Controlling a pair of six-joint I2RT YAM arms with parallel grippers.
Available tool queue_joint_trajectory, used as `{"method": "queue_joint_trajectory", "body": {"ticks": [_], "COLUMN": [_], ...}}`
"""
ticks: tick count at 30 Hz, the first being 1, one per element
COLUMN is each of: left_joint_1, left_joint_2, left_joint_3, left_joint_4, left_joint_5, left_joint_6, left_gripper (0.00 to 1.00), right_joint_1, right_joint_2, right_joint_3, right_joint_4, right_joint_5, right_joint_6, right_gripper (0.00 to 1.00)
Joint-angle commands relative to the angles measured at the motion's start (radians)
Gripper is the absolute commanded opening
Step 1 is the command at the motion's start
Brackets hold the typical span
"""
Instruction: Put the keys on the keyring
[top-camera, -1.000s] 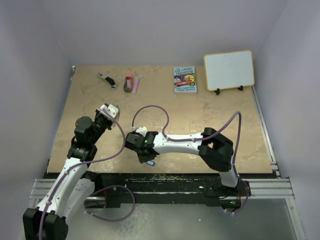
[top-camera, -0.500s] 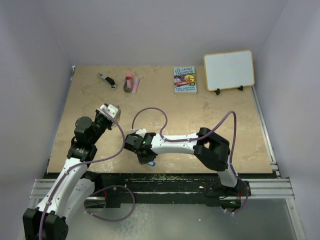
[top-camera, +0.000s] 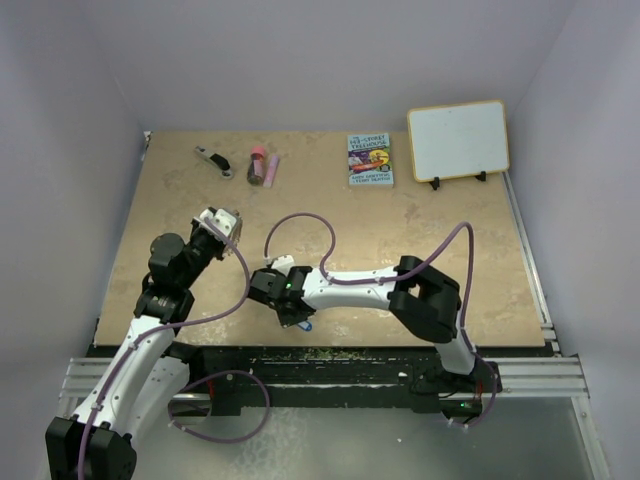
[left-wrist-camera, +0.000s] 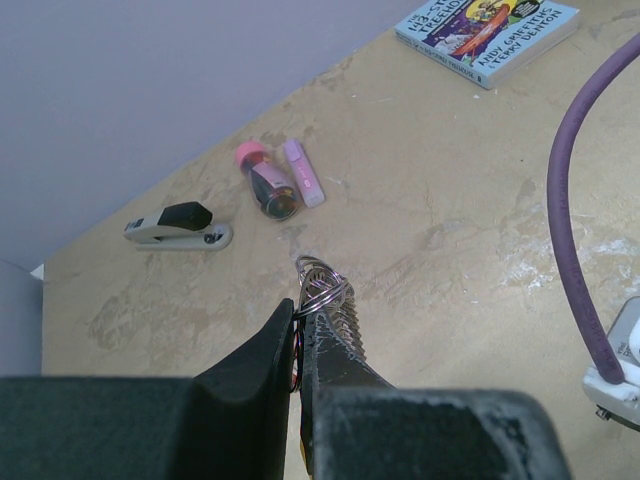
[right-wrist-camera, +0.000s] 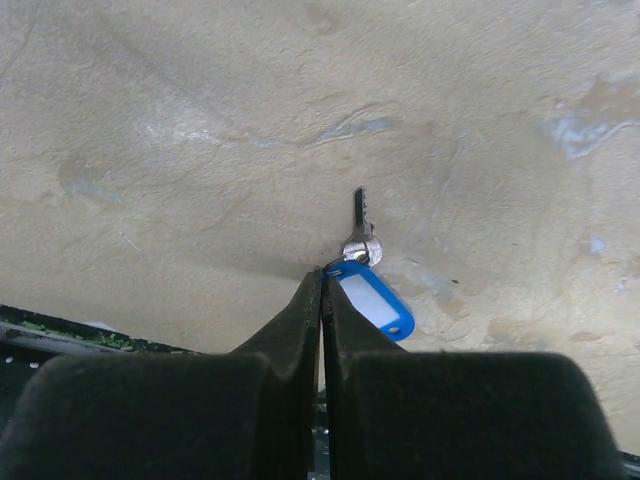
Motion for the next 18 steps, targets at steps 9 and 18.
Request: {"method": "queue_joint_trajectory", "body": {"ticks": [9,18], "left_joint_1": [0.009,0.009], "left_joint_2": [-0.011,-0.01], "left_joint_3": [0.016,0.008], "left_joint_4": [0.081,0.09], "left_joint_5": [0.052,0.054], "left_joint_6": [-0.026,-0.028], "left_gripper": [0.04,0.04], "right_joint_1": [-0.001,0.005], "right_joint_2": [-0.259,-0.088], "right_joint_3": [-0.126,0.007], "right_joint_4": [0.075,0.0], "right_joint_5": [0.06,0.035], "right_joint_6": [-0.057,-0.059], "right_gripper": [0.0,0.31]}}
